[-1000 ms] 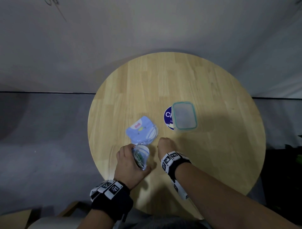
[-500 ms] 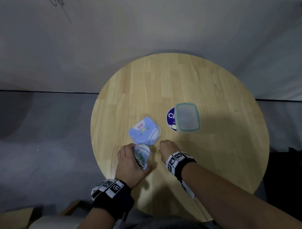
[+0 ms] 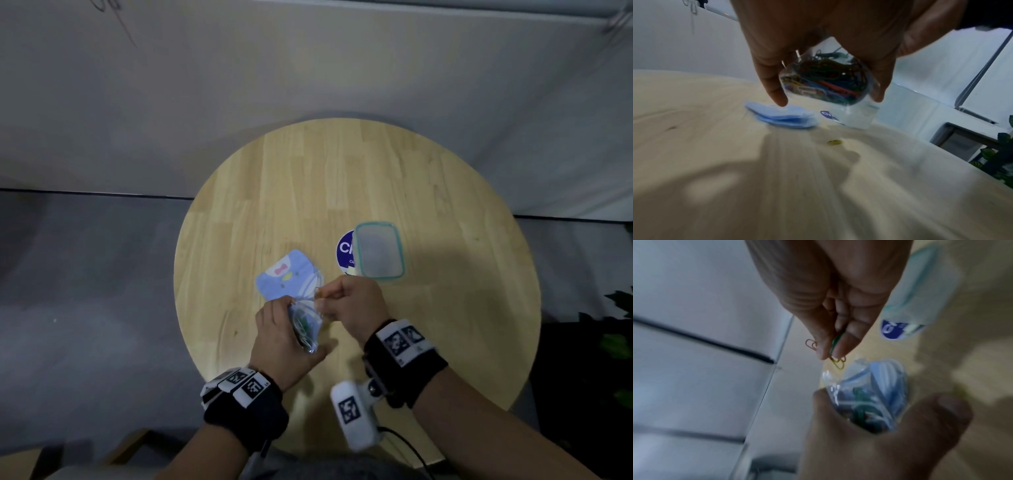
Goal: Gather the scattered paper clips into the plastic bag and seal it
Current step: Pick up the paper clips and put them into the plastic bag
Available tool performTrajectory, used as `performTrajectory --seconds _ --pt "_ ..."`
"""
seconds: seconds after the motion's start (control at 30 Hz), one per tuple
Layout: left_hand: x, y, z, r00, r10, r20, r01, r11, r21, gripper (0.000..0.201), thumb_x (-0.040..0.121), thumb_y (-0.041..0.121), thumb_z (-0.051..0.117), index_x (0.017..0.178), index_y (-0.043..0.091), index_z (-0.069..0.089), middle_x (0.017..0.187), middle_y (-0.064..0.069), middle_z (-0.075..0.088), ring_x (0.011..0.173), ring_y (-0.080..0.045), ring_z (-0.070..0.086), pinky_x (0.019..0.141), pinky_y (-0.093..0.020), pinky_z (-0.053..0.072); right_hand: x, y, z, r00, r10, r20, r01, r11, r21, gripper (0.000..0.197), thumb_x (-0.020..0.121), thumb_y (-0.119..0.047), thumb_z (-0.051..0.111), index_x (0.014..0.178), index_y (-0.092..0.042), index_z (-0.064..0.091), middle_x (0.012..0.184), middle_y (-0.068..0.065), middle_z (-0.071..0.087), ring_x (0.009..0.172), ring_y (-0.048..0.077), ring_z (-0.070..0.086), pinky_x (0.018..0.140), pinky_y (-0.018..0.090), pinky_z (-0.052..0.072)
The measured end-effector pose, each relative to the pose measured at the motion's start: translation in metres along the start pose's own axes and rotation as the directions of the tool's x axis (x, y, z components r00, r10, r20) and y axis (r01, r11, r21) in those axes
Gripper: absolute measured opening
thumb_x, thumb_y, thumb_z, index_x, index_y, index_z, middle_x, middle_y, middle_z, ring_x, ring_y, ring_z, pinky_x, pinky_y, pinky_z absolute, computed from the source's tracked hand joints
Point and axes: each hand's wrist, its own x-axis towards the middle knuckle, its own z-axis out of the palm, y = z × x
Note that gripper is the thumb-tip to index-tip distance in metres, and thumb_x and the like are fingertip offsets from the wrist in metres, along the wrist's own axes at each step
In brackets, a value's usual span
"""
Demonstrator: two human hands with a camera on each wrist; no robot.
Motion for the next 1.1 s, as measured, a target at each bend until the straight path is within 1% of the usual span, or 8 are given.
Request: performTrajectory --seconds 0.1,0.3,0.4,0.53,0.6,0.73,0.83,1.1 --pt "0.006 0.015 -0.001 0.995 0.031 -0.098 -0.037 0.998 -0.056 0.066 0.054 0.05 0.065 0.106 0.019 0.038 0.092 -0.003 0.044 0.089 -0.017 0.037 0.078 -0.025 0.032 -0.008 -0.012 0.014 0.982 -0.186 -0.042 0.166 0.941 -0.296 0.011 0.068 0.005 0.067 0.072 -0.005 0.07 0.061 -0.003 0.067 0.058 0.006 0.061 0.062 0.02 0.052" --pt "0.003 0.022 0.003 0.991 -0.017 -0.132 0.003 0.994 -0.105 0.075 0.052 0.047 0.071 0.111 0.015 0.039 0.099 -0.005 0.043 0.095 -0.015 0.037 0.082 -0.022 0.031 -0.019 -0.02 0.008 0.976 -0.214 0.035 0.207 0.875 -0.437 0.017 0.077 -0.004 0.064 0.092 -0.006 0.072 0.093 0.011 0.073 0.09 0.021 0.067 0.084 0.03 0.054" --pt "0.006 0.014 0.009 0.994 -0.09 -0.064 0.081 0.988 -0.133 0.077 0.052 0.044 0.081 0.11 0.009 0.044 0.102 0.0 0.041 0.093 -0.008 0.035 0.083 -0.022 0.033 -0.027 -0.026 0.0 0.961 -0.274 0.033 0.261 0.862 -0.435 0.021 0.08 -0.003 0.056 0.092 -0.006 0.073 0.094 0.009 0.074 0.091 0.019 0.068 0.086 0.026 0.052" --pt "0.015 0.0 0.012 0.981 -0.142 0.136 0.158 0.98 -0.12 0.082 0.052 0.075 0.068 0.083 0.0 0.054 0.082 -0.009 0.052 0.08 -0.027 0.054 0.075 -0.04 0.049 -0.006 -0.013 -0.015 0.959 -0.252 -0.128 0.206 0.934 -0.292 0.019 0.077 -0.006 0.054 0.077 -0.017 0.069 0.07 0.001 0.068 0.074 0.024 0.069 0.073 0.039 0.058" --pt "0.014 0.001 0.006 0.985 -0.141 0.1 0.154 0.979 -0.135 0.081 0.049 0.067 0.078 0.093 0.003 0.054 0.091 -0.005 0.053 0.087 -0.022 0.055 0.079 -0.033 0.049 0.013 0.005 -0.021 0.96 -0.23 -0.162 0.166 0.928 -0.334 0.018 0.077 -0.003 0.054 0.077 -0.014 0.067 0.073 0.003 0.068 0.076 0.026 0.068 0.072 0.036 0.056" --pt "0.004 -0.006 -0.001 0.99 -0.049 0.13 0.07 0.984 -0.161 0.057 0.054 0.046 0.079 0.088 0.008 0.052 0.09 -0.001 0.052 0.086 -0.018 0.053 0.085 -0.041 0.048 0.033 0.044 -0.012 0.977 -0.189 0.097 0.206 0.724 -0.659 0.028 0.074 0.007 0.051 0.094 -0.006 0.066 0.098 0.015 0.067 0.095 0.032 0.062 0.081 0.033 0.049" --pt "-0.008 -0.007 -0.009 0.998 -0.019 0.067 0.026 0.993 -0.114 0.074 0.053 0.056 0.075 0.104 0.011 0.047 0.103 0.002 0.044 0.096 -0.012 0.043 0.092 -0.021 0.034 0.037 0.07 0.001 0.949 -0.099 0.299 0.308 0.492 -0.814 0.031 0.075 0.001 0.058 0.104 -0.008 0.063 0.11 0.014 0.058 0.107 0.032 0.054 0.09 0.034 0.044" --pt "-0.017 -0.009 -0.023 0.999 -0.037 0.032 0.037 0.999 -0.001 0.088 0.047 0.064 0.068 0.112 0.008 0.046 0.103 0.004 0.036 0.095 -0.005 0.031 0.088 -0.027 0.033 0.038 0.083 0.013 0.94 -0.018 0.342 0.332 0.29 -0.898 0.028 0.077 0.0 0.055 0.105 -0.004 0.056 0.116 0.015 0.054 0.11 0.034 0.053 0.091 0.039 0.045"
